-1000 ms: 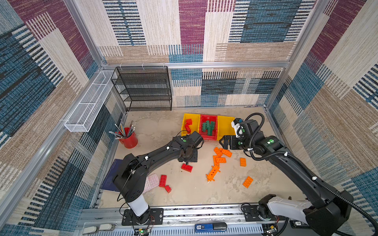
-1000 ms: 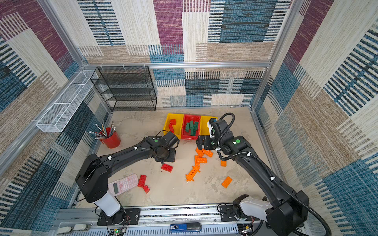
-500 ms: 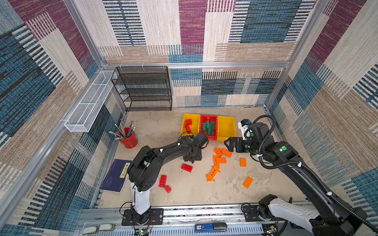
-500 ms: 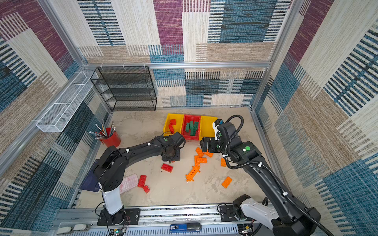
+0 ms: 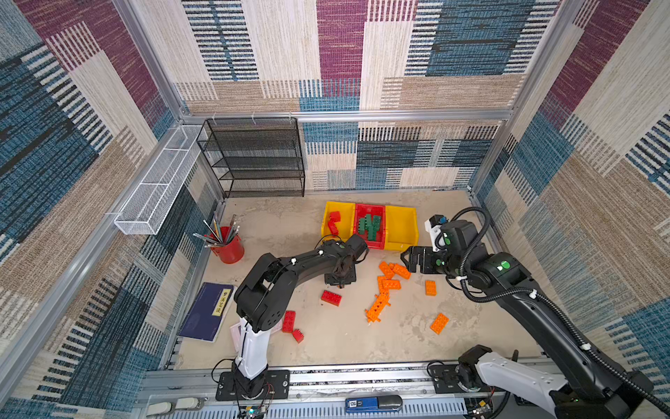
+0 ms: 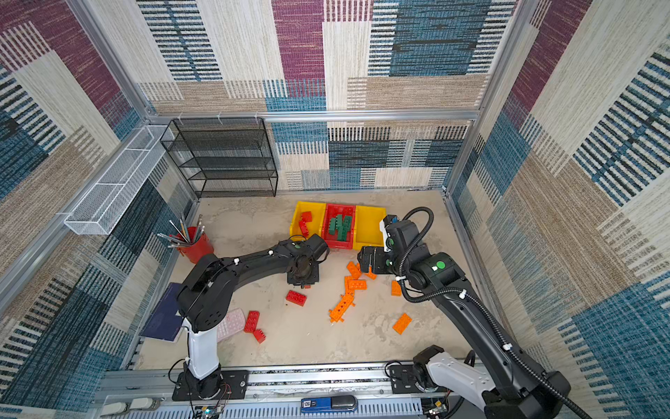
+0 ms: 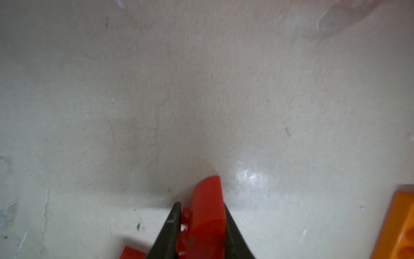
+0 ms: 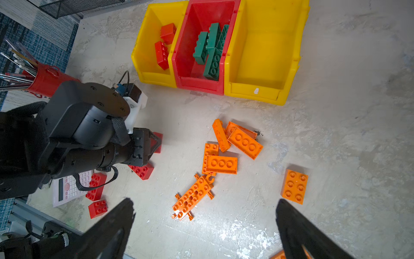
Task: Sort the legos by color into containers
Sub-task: 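Move the left gripper back to the curved red brick and grasp it, then carry the curved red brick into the yellow bin and open the left gripper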
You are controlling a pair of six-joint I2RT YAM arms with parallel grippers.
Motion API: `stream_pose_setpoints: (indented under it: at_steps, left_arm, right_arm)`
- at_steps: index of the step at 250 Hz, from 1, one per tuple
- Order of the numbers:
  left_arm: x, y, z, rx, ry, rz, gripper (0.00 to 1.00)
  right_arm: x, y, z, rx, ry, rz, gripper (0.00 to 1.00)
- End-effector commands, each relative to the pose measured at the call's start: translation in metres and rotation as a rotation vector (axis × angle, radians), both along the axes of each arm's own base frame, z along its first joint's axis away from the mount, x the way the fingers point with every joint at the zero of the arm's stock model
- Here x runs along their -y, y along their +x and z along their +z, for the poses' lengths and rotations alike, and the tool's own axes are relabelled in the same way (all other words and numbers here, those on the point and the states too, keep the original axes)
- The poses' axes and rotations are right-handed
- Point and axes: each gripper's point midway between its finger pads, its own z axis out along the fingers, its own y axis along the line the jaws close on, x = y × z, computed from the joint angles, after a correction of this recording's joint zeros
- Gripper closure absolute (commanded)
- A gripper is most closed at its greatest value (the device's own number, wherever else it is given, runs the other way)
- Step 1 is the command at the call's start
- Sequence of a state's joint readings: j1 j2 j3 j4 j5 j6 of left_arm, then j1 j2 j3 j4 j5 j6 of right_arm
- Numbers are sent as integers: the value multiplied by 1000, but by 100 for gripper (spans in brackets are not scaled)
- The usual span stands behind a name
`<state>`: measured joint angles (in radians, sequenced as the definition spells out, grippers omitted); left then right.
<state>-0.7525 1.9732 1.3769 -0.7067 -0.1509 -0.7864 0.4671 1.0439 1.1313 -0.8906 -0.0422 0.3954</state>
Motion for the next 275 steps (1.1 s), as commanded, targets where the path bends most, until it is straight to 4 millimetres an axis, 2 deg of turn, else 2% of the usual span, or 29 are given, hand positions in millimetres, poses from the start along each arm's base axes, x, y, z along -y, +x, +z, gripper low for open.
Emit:
stream_pose_setpoints:
  at_steps: [1, 26, 50, 87, 111, 152, 214, 256, 275]
  left_arm:
    - [-1, 0, 5, -6, 13, -18, 83]
    - [-2, 8, 24, 29, 28, -50, 84]
    - [-5, 25, 54, 89, 28, -72, 84]
    - [-10, 68, 97, 183, 7, -81, 84]
    - [-13, 99, 113, 230, -1, -88, 83]
    - [-11, 145, 119, 248, -2, -110, 83]
    - [-1, 196, 106, 257, -55, -109, 83]
    - [3, 216, 94, 251, -101, -104, 82]
    - [6, 220, 88, 248, -116, -118, 76]
  right_arm:
    - [-1, 3, 4, 13, 0, 1, 0]
    - [-2, 5, 7, 20, 5, -2, 0]
    - [-2, 7, 7, 21, 6, -8, 0]
    - [-2, 9, 7, 18, 10, -20, 0]
    - [-3, 13, 7, 17, 14, -33, 0]
    - [-1, 17, 6, 7, 6, -63, 0]
    - [0, 28, 10, -1, 10, -115, 0]
    - [-2, 37, 11, -9, 8, -139, 0]
    - [-3, 42, 13, -11, 7, -149, 0]
